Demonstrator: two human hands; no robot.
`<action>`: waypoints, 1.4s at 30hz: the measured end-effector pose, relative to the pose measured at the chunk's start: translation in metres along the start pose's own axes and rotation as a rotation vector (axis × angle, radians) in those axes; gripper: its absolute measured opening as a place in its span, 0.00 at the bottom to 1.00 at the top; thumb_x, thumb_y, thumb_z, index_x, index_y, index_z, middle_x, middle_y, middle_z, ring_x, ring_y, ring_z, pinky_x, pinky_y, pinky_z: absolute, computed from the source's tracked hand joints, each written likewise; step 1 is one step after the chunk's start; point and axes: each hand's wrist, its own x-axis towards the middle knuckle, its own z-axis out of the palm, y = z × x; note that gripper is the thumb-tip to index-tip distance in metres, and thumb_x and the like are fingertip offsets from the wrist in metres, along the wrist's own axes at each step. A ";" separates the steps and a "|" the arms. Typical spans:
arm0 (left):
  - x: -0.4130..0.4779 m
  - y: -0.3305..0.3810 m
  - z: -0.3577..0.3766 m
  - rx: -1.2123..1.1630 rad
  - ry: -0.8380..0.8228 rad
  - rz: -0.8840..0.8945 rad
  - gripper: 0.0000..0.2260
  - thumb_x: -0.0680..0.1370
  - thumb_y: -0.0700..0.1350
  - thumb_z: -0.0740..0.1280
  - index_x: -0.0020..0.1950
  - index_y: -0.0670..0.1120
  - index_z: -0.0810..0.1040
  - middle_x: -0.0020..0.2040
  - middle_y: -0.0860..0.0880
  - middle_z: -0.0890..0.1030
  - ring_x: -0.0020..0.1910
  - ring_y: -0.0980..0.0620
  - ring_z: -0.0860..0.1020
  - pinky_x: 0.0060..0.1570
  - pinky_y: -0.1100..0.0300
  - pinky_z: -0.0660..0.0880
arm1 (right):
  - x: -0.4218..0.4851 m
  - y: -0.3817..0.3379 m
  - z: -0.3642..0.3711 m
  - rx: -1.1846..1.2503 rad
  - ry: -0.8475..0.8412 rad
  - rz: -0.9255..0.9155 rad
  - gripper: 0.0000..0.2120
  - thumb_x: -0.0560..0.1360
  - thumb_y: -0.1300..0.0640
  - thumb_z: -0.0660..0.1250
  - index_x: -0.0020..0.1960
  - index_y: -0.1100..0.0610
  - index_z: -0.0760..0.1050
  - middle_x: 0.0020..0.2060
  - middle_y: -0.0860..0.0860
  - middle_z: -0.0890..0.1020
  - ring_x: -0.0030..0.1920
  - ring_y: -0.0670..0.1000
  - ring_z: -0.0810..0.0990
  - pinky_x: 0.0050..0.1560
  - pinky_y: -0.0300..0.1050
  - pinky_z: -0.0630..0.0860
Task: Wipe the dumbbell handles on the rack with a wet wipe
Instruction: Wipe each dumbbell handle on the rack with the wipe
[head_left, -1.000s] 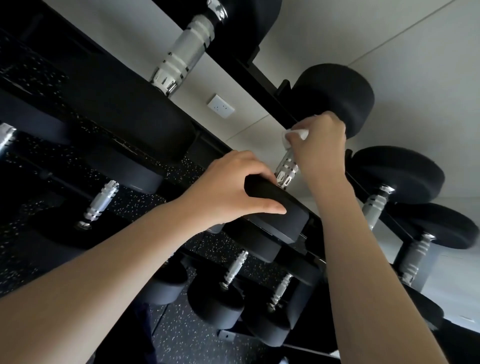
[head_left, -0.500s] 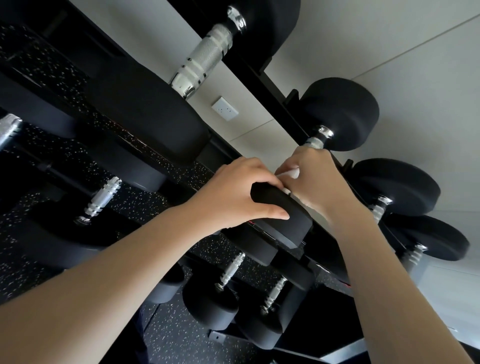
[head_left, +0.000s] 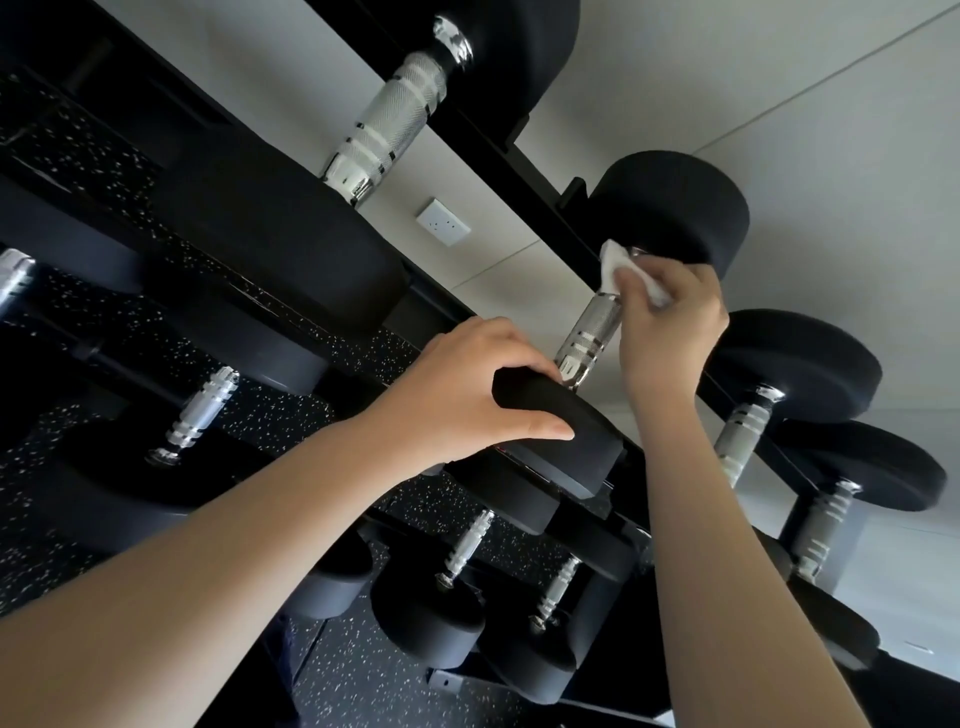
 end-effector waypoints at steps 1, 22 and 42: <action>0.000 0.000 0.000 0.000 -0.003 0.000 0.16 0.66 0.61 0.73 0.52 0.59 0.80 0.49 0.60 0.75 0.55 0.63 0.70 0.62 0.53 0.67 | -0.002 0.001 -0.003 0.001 -0.033 0.017 0.07 0.73 0.59 0.70 0.51 0.58 0.82 0.48 0.53 0.78 0.45 0.45 0.74 0.44 0.22 0.67; 0.011 0.058 0.015 0.399 -0.180 0.043 0.19 0.70 0.59 0.70 0.59 0.56 0.76 0.55 0.60 0.74 0.56 0.62 0.66 0.59 0.60 0.58 | -0.066 0.030 -0.101 0.271 0.077 0.344 0.05 0.72 0.58 0.71 0.48 0.52 0.81 0.45 0.48 0.81 0.46 0.41 0.77 0.52 0.34 0.73; 0.011 0.076 0.203 0.743 -0.176 0.198 0.32 0.75 0.68 0.47 0.70 0.50 0.69 0.64 0.55 0.71 0.64 0.56 0.67 0.63 0.58 0.63 | -0.064 0.208 -0.173 0.443 0.115 0.489 0.05 0.73 0.56 0.70 0.49 0.51 0.80 0.48 0.49 0.82 0.50 0.46 0.79 0.51 0.41 0.76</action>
